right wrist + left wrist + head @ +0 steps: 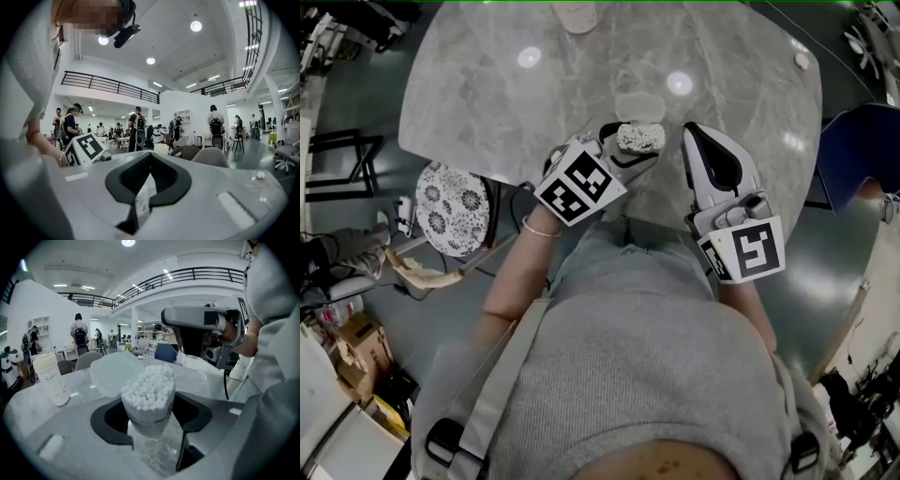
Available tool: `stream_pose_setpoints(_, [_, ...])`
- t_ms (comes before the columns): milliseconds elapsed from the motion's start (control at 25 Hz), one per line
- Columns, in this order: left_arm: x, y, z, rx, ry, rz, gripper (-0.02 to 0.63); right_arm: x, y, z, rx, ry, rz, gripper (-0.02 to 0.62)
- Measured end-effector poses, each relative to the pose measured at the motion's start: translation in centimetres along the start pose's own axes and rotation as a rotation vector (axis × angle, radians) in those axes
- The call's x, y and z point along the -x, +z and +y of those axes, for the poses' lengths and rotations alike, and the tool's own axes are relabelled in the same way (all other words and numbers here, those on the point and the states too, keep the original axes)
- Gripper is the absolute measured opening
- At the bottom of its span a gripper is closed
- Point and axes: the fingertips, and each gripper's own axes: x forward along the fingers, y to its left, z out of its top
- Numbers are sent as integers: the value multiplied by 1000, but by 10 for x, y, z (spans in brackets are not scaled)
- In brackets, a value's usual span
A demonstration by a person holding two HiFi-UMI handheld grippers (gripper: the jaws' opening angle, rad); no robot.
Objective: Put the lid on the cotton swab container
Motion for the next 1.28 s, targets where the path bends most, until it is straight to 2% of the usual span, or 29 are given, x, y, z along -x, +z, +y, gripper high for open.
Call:
stream_pose_setpoints(200, [10, 6, -6, 1, -27, 3, 268, 1, 3, 3, 10, 8, -9, 2])
stream_pose_setpoints(680, [33, 25, -15, -54, -42, 5, 268, -1, 7, -1, 47, 23, 3, 2])
stream_pose_setpoints(1000, [40, 35, -21, -82, -54, 10, 268, -12, 6, 3, 80, 105, 45, 6])
stream_pose_setpoints(1160, [45, 39, -23, -89, -58, 3, 268, -18, 14, 7, 105, 153, 37, 43])
stream_pose_setpoints(1280, [48, 42, -23, -90, -52, -6, 268, -23, 18, 9, 72, 209, 44, 83])
